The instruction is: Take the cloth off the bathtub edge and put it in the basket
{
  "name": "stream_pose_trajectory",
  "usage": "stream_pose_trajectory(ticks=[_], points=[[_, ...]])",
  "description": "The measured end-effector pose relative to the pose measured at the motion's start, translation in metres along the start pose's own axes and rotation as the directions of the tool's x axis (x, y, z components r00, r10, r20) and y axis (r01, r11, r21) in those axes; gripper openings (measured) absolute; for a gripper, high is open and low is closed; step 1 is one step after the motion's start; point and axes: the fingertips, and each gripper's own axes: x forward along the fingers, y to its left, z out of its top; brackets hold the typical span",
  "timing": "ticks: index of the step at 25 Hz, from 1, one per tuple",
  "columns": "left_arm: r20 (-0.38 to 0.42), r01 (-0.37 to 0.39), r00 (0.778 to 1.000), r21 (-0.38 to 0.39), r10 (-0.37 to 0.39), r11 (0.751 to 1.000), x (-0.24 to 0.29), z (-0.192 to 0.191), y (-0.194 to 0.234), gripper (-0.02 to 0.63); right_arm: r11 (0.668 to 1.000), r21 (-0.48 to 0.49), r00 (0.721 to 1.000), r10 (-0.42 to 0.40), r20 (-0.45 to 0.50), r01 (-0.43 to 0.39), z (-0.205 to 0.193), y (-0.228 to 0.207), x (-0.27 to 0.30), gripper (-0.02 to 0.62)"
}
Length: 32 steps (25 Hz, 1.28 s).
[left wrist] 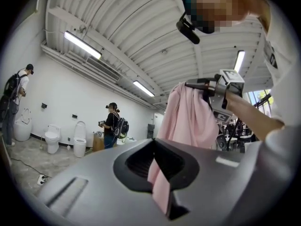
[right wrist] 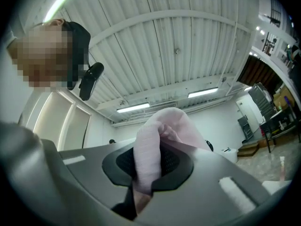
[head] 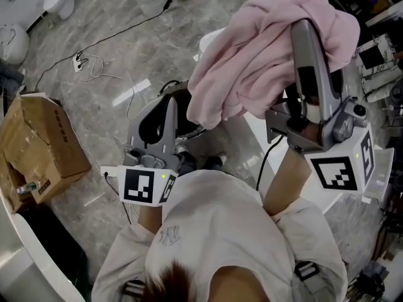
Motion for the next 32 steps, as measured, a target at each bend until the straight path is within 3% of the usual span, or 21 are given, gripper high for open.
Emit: stream_pose_trajectory(ticks=[8, 19, 32], points=[[-0.006, -0.112, 0.994, 0.012, 0.112, 0.994, -0.042, 0.008, 0.063, 0.048, 0.995, 0.054, 0.995, 0.091, -0.047, -0.088, -0.036, 0.051, 0.050, 0.035], [-0.022, -0.203, 0.979, 0.012, 0.203, 0.979, -0.088, 0.008, 0.128, 0.048, 0.984, 0.116, 0.981, 0.150, -0.126, -0.136, -0.095, 0.101, 0.090, 0.035], [-0.042, -0.283, 0.958, -0.001, 0.282, 0.959, -0.112, 0.002, 0.153, 0.048, 0.979, 0.155, 0.963, 0.167, -0.211, -0.136, -0.143, 0.112, 0.094, 0.035]])
